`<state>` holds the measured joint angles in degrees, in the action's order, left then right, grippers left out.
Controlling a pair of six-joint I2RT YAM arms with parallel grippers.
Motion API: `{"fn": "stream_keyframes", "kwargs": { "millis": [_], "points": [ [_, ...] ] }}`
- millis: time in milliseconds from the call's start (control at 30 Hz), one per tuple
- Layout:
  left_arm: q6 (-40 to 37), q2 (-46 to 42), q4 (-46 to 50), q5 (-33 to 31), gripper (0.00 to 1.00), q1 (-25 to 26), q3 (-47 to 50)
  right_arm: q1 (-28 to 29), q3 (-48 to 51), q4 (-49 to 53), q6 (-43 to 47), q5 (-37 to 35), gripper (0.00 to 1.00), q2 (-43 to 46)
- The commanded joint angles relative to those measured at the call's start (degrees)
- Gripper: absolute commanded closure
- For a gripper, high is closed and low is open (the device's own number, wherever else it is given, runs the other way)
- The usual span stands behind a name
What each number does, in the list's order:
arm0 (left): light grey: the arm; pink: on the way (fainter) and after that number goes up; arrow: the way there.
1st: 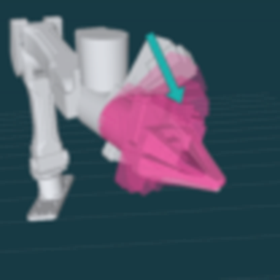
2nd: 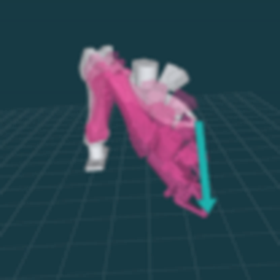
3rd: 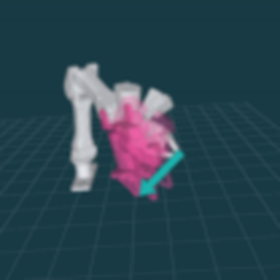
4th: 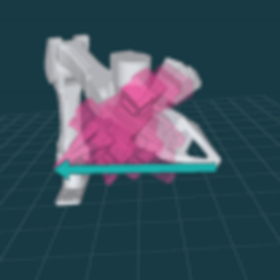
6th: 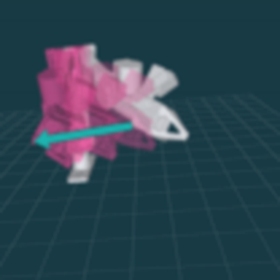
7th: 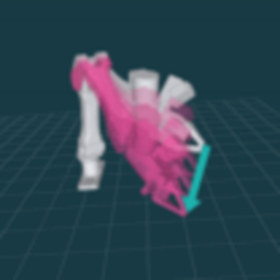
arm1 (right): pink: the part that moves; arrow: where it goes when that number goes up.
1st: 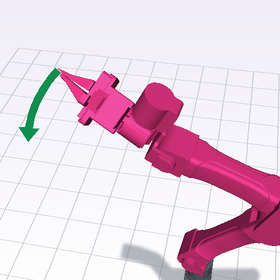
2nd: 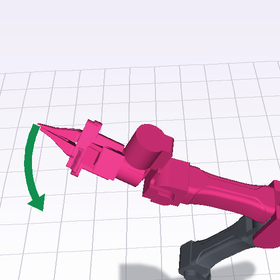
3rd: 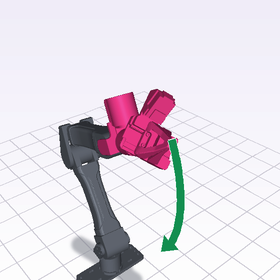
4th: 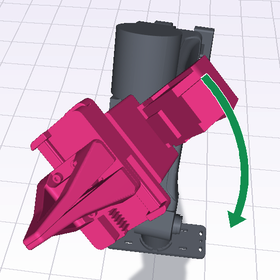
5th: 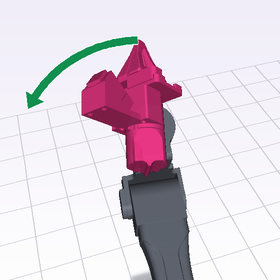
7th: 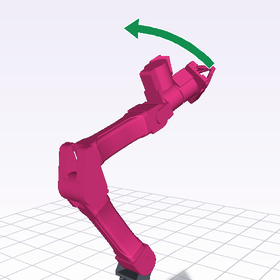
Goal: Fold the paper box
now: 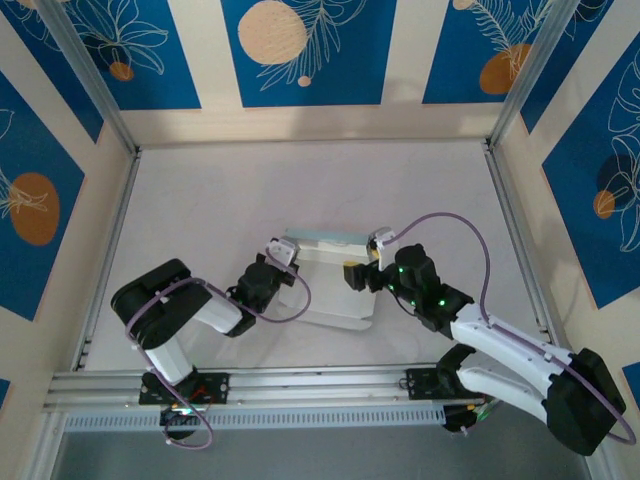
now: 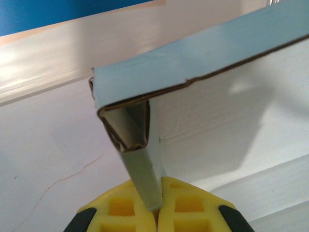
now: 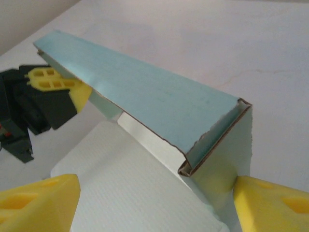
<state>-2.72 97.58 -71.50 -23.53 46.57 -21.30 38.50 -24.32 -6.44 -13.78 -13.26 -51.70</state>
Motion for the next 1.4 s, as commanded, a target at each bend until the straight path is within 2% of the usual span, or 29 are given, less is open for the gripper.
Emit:
{"fn": "stream_keyframes", "kwargs": {
  "millis": [0, 100, 267, 433, 567, 667, 733, 767, 833, 867, 933, 1033, 1100, 1200, 1367],
  "points": [
    [-2.5, 0.1, 1.0, 3.0, 1.00, 1.4, -0.8, 0.3, -0.5, 0.6, -0.5, 6.4, 0.20, 4.3],
    [-2.7, 0.0, 3.2, 3.2, 1.00, 1.4, -1.7, 0.1, -1.6, 3.4, 0.5, 8.6, 0.22, 8.3],
    [-3.1, 0.0, 5.1, 4.2, 1.00, 1.4, -2.7, 0.0, -4.3, 11.0, 2.2, 14.8, 0.36, 12.9],
    [-3.6, -0.4, 5.5, 5.3, 1.00, 1.4, -2.8, -0.6, -3.9, 12.6, -2.6, 12.2, 0.43, 17.9],
    [-4.1, -0.8, 6.2, 6.5, 1.00, 1.5, -2.9, -3.0, -8.6, 18.7, -7.8, 10.3, 0.50, 15.9],
    [-4.6, -0.8, 6.7, 7.7, 1.00, 1.5, -3.2, -4.9, -13.4, 21.7, -8.1, 11.9, 0.61, 11.7],
    [-4.7, -0.3, 6.2, 8.7, 1.00, 1.5, -3.2, -6.6, -16.8, 21.2, -12.2, 12.5, 0.71, 8.2],
    [-4.6, -0.2, 6.0, 9.1, 1.00, 1.5, -3.2, -8.1, -19.4, 22.1, -14.7, 14.9, 0.74, 5.8],
    [-4.3, 0.3, 5.5, 9.7, 1.00, 1.5, -3.1, -12.4, -28.1, 26.6, -20.0, 27.0, 0.76, -4.0],
    [-4.2, 0.3, 5.4, 10.0, 1.00, 1.5, -3.2, -13.1, -31.9, 28.7, -21.6, 30.6, 0.77, -8.3],
    [-4.1, 0.9, 4.9, 10.2, 1.00, 1.5, -3.2, -12.3, -39.1, 32.3, -24.0, 34.1, 0.81, -16.2],
    [-3.4, 1.7, 4.2, 10.6, 1.00, 1.5, -3.4, -10.9, -45.2, 34.1, -27.1, 36.7, 0.89, -24.2],
    [-3.0, 2.1, 4.0, 10.9, 1.00, 1.5, -3.4, -10.1, -47.6, 34.7, -28.4, 38.5, 0.90, -28.5],
    [-2.7, 2.5, 3.6, 10.8, 1.00, 1.5, -3.4, -8.1, -50.6, 37.3, -28.4, 37.4, 0.90, -33.3],
    [-2.5, 2.8, 3.1, 11.3, 1.00, 1.5, -3.3, -6.0, -51.0, 36.9, -28.8, 36.4, 0.90, -37.2]
  ]
}}
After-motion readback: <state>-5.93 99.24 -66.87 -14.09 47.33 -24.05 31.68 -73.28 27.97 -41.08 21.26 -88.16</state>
